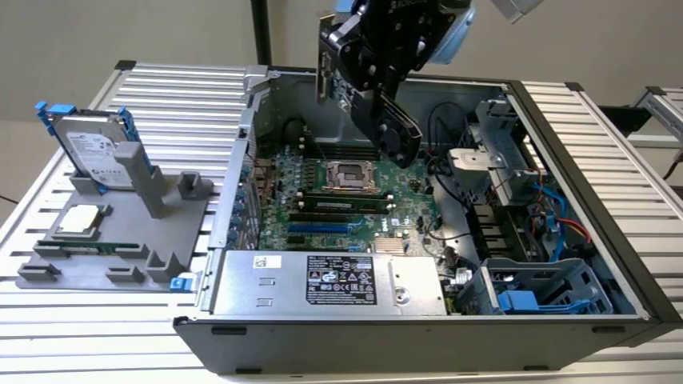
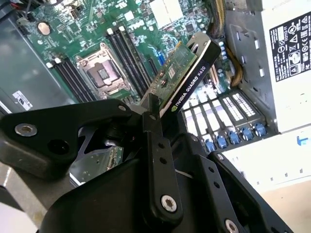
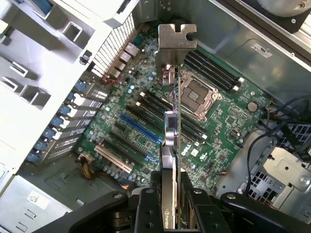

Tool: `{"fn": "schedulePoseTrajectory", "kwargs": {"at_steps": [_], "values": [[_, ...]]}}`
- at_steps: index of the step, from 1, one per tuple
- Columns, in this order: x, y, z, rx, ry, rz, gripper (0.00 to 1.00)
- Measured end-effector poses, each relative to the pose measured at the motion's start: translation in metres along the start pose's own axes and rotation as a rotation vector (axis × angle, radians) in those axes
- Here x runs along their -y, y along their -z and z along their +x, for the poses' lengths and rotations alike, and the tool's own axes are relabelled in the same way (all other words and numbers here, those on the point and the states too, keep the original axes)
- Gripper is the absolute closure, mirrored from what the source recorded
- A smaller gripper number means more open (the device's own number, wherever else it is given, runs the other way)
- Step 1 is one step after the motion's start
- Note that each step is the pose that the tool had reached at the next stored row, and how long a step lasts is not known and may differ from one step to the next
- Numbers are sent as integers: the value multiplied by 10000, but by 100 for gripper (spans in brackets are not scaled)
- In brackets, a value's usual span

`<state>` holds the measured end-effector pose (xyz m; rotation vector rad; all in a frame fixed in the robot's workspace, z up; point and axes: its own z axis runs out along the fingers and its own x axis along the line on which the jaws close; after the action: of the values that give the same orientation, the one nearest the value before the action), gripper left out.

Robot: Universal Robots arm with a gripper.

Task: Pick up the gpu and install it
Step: 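Insert the gpu into the slot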

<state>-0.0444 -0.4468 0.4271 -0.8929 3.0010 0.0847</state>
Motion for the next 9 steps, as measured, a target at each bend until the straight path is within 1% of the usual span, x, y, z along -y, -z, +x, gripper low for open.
{"fn": "schedulePoseTrajectory", "kwargs": {"at_steps": [9], "values": [[0,8,0,-31,623,-15,100]]}}
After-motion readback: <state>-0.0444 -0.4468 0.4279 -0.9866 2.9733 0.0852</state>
